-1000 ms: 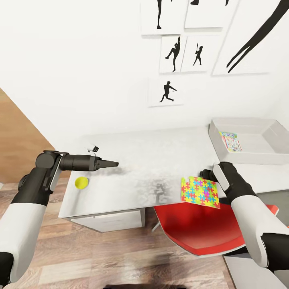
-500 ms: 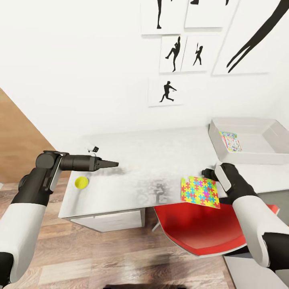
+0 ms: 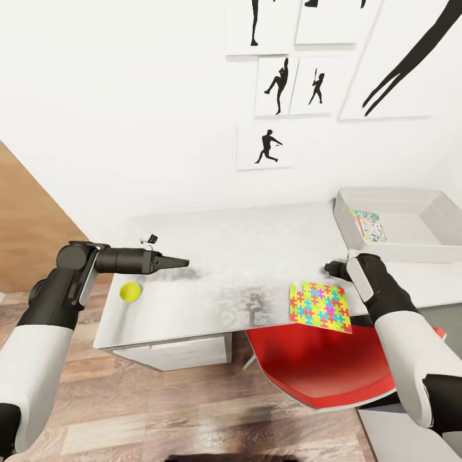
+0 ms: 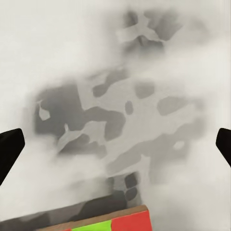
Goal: Put all the toys in the child's room - the three board games (two on the bed and one on the table), the two jigsaw puzzles on the table, and the tennis ball on the table - inside the toy box on the table in the child's room.
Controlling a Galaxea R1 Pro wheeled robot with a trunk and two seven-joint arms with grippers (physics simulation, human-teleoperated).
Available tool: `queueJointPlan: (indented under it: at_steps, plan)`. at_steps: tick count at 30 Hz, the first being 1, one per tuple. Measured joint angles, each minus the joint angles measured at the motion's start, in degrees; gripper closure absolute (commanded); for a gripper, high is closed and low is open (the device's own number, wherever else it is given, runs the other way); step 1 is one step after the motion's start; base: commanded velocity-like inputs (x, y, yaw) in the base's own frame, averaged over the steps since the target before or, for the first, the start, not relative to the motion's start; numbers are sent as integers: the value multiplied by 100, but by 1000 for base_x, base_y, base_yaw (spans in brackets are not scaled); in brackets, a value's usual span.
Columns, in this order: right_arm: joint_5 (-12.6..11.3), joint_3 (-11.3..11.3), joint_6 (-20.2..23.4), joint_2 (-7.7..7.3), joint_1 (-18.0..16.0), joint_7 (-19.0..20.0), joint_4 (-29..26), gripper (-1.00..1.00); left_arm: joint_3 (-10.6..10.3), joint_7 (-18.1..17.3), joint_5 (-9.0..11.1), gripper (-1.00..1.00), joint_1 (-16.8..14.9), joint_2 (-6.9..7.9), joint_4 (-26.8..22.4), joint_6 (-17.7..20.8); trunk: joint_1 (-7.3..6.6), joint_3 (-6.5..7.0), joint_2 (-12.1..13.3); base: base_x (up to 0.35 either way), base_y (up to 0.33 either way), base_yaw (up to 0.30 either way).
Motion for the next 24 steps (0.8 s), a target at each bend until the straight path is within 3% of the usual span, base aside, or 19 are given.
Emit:
queueJointPlan:
  at_steps: [8,15,20,24]
  plan:
    - [-1,4,60,-1,10,6,-123,-100,0,0,-1,-100,6,6,15,-4,0,0,0,0,0,0]
    - [-2,-49,506,-15,97,86,-287,-100,0,0,-2,-100,37,6,17,-10,0,0,0,0,0,0]
    - [-11,-405,619,-251,272,595,-369,-100,0,0,-2,-100,71,5,17,-12,0,0,0,0,0,0]
    - [-22,-560,637,-399,381,989,-382,-100,0,0,-2,-100,78,12,17,-12,0,0,0,0,0,0]
